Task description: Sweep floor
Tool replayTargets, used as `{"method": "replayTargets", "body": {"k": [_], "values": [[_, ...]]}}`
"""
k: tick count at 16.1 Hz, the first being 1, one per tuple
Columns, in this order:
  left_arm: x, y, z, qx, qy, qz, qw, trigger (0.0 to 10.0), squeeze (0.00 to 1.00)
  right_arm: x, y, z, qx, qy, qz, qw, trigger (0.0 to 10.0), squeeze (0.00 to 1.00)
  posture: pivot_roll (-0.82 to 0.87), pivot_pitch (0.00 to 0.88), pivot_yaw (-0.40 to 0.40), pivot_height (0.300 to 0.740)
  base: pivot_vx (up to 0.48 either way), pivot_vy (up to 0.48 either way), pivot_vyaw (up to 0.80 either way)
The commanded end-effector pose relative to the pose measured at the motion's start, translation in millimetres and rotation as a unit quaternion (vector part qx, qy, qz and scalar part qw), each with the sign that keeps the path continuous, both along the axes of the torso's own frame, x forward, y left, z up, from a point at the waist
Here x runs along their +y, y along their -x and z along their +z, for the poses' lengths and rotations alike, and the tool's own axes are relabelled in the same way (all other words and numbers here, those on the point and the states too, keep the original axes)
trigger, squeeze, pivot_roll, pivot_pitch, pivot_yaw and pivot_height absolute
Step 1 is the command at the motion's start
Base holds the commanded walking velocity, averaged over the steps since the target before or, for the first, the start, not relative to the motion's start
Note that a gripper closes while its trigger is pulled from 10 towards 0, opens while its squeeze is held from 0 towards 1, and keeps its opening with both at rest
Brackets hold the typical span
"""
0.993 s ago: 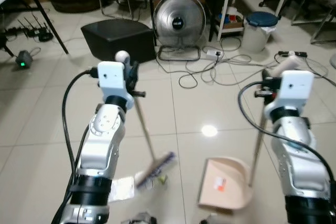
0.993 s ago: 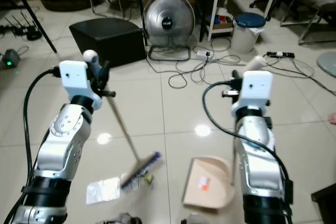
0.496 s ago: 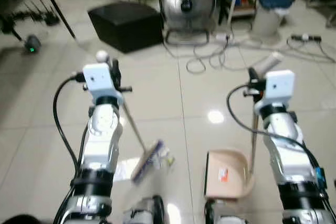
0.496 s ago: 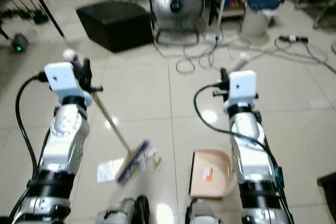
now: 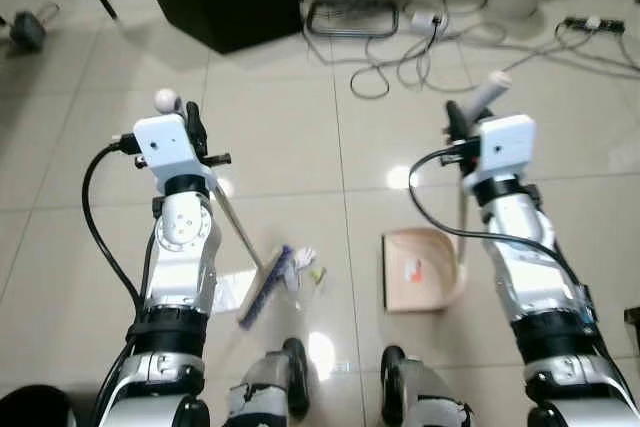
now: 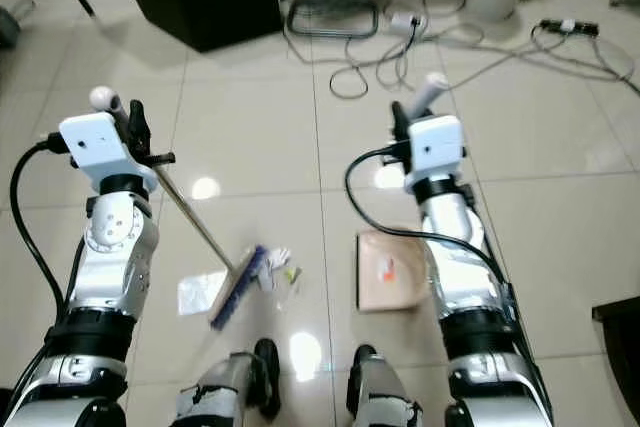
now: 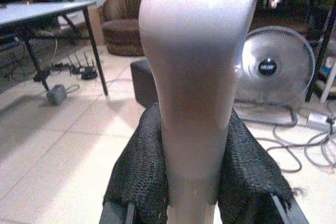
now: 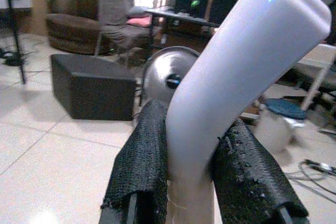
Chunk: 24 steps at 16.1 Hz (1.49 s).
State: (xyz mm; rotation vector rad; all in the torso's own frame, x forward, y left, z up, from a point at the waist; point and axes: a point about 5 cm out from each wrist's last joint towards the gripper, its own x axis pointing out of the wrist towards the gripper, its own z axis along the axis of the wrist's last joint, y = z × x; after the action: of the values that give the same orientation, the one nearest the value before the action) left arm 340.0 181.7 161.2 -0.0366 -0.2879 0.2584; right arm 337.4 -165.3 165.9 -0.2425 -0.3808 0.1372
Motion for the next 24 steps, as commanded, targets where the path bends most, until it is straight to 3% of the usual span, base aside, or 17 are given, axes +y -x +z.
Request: {"method": "replayTargets", "body": {"k": [1, 6, 14, 20, 22, 24], "values": [[2.8, 0.1, 5.3, -0.018, -0.005, 0.013, 1.0, 10.0, 0.0, 7.2, 1.1, -3.0, -0.009, 0.008, 0.013, 1.0, 10.0, 0.0, 0.14, 0.358, 0.081, 0.74, 0.0, 0.0, 0.0], [-6.2, -9.2, 7.0, -0.031, -0.003, 0.003, 1.0, 10.0, 0.0, 42.0, 1.5, -11.5, -0.032, -0.016, 0.04, 0.999, 10.0, 0.0, 0.15, 0.368, 0.106, 0.74, 0.0, 0.0, 0.0], [-37.4, -21.1, 0.0, -0.016, 0.015, -0.037, 0.999, 10.0, 0.0, 63.3, 4.0, -24.4, -0.018, -0.028, 0.044, 0.998, 10.0, 0.0, 0.14, 0.364, 0.116, 0.74, 0.0, 0.0, 0.0], [-89.1, -21.5, 8.6, -0.022, 0.063, -0.158, 0.985, 10.0, 0.0, 71.6, 4.0, -31.6, 0.0, -0.028, 0.05, 0.998, 10.0, 0.0, 0.15, 0.348, 0.118, 0.74, 0.0, 0.0, 0.0], [-94.6, -17.1, 16.1, -0.037, 0.062, -0.196, 0.978, 10.0, 0.0, 70.2, 2.7, -32.8, 0.005, -0.03, 0.045, 0.999, 10.0, 0.0, 0.15, 0.339, 0.122, 0.74, 0.0, 0.0, 0.0], [-88.9, -9.5, 27.2, -0.054, 0.052, -0.231, 0.97, 10.0, 0.0, 67.2, 1.2, -34.5, 0.01, -0.032, 0.036, 0.999, 10.0, 0.0, 0.16, 0.343, 0.128, 0.74, 0.0, 0.0, 0.0]]}}
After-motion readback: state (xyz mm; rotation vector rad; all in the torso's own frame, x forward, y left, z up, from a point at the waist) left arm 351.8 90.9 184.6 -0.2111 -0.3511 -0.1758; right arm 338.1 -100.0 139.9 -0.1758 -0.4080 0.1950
